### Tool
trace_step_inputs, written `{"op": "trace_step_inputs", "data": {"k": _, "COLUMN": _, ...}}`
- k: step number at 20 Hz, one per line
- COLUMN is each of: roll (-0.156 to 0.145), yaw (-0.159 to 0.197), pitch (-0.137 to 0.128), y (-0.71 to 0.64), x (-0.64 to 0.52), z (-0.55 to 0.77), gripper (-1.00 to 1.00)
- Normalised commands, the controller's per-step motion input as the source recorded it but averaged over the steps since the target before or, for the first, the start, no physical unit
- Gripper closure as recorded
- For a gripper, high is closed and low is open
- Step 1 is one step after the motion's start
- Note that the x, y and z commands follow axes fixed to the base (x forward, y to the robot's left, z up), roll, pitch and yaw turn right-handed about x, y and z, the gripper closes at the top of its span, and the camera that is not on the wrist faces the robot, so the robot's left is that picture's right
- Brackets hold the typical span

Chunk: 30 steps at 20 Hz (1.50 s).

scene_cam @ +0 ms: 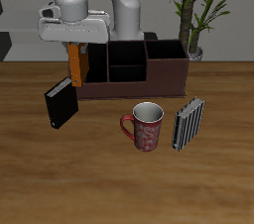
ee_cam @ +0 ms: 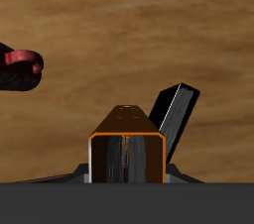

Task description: Place the right striped book into the back desk caddy's left compartment and place the orange book into the back desk caddy's left compartment and place the red mug into the back desk caddy's right compartment

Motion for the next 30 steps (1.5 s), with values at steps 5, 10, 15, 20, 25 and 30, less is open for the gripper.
{"op": "trace_step_inputs", "data": {"k": 5, "roll": 0.004, "yaw": 0.010, "pitch": -0.007, "y": -0.06, "x": -0.59, "z": 0.12, "gripper": 1.00}}
{"op": "trace_step_inputs", "data": {"k": 10, "roll": 0.018, "yaw": 0.095, "pitch": -0.034, "y": 0.10, "x": -0.61, "z": 0.20, "gripper": 1.00}}
{"op": "trace_step_inputs", "data": {"k": 15, "roll": 0.017, "yaw": 0.061, "pitch": -0.024, "y": 0.05, "x": -0.35, "z": 0.15, "gripper": 1.00}}
{"op": "trace_step_inputs", "data": {"k": 20, "roll": 0.026, "yaw": 0.006, "pitch": -0.012, "y": 0.06, "x": -0.34, "z": 0.08, "gripper": 1.00}}
{"op": "trace_step_inputs", "data": {"k": 25, "roll": 0.017, "yaw": -0.017, "pitch": 0.050, "y": 0.11, "x": -0.23, "z": -0.10, "gripper": 1.00}}
{"op": "trace_step_inputs", "data": {"k": 30, "roll": 0.024, "yaw": 0.004, "pitch": 0.062, "y": 0.10, "x": -0.15, "z": -0.06, "gripper": 1.00}}
